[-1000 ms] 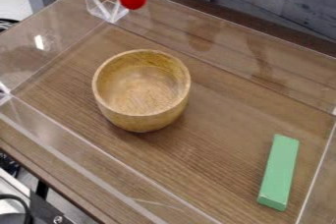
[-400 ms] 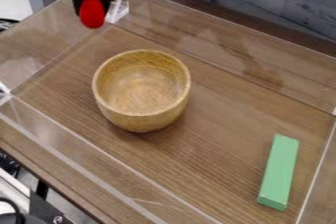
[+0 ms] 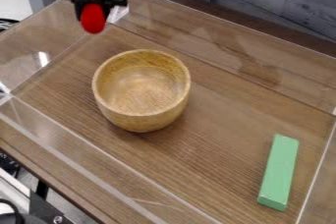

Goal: Move the red fruit to the left

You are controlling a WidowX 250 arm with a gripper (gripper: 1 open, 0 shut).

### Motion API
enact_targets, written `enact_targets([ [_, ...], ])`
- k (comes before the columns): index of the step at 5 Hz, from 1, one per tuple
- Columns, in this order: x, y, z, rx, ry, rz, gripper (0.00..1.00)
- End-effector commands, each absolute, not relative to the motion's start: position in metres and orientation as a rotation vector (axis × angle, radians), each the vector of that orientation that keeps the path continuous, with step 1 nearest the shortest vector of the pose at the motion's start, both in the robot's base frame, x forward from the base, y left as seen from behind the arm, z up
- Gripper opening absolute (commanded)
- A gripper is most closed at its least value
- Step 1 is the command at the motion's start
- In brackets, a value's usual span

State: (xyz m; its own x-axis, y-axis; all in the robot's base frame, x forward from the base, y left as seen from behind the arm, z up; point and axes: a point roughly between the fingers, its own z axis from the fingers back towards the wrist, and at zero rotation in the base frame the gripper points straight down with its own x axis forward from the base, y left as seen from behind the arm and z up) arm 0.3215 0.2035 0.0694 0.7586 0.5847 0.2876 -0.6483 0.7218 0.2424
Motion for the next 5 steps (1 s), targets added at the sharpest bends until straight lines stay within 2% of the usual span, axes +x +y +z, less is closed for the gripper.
enact_targets([
  [1, 0.327, 0.215, 0.075, 0.364, -0.256, 0.706, 0.00],
  [3, 0.333, 0.215, 0.041, 0.344, -0.253, 0.577, 0.00],
  [4, 0.338, 0.214, 0.040, 0.327, -0.244, 0.543, 0.00],
  [5, 0.343, 0.213, 0.039, 0.310, -0.232, 0.514, 1.00],
])
